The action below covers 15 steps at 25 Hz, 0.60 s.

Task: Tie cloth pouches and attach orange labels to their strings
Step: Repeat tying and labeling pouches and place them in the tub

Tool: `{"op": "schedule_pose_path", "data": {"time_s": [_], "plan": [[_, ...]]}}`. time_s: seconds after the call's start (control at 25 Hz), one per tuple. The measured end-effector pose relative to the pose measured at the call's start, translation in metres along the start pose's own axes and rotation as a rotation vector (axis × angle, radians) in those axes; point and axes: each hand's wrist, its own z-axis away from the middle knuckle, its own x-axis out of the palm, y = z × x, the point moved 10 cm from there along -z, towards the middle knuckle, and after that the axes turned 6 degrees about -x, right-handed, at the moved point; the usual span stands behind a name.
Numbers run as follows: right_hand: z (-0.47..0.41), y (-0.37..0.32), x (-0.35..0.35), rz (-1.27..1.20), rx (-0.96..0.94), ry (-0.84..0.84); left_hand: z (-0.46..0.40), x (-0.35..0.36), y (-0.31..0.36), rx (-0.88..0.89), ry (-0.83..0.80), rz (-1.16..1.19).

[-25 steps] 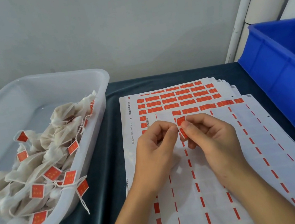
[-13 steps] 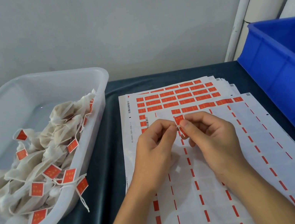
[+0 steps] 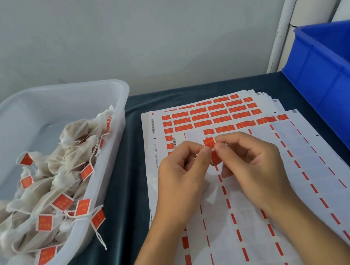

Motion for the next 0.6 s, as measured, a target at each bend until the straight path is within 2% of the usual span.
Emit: {"op": "schedule_pose_path", "data": {"time_s": [0.24, 0.4, 0.6], "plan": [[-0.001, 0.015, -0.011, 0.001, 0.082, 0.054, -0.001, -0.008, -0.004, -0.065, 0.087, 0.009], [-0.002, 0.01, 0.001, -0.002, 0.07, -0.068, 0.001, -0.006, -0.003, -0.082, 0.044, 0.125], [0.002, 0.009, 0.02, -0.065, 0.089, -0.216, 0.0, -0.006, -0.001, -0.052, 0.032, 0.148]]}}
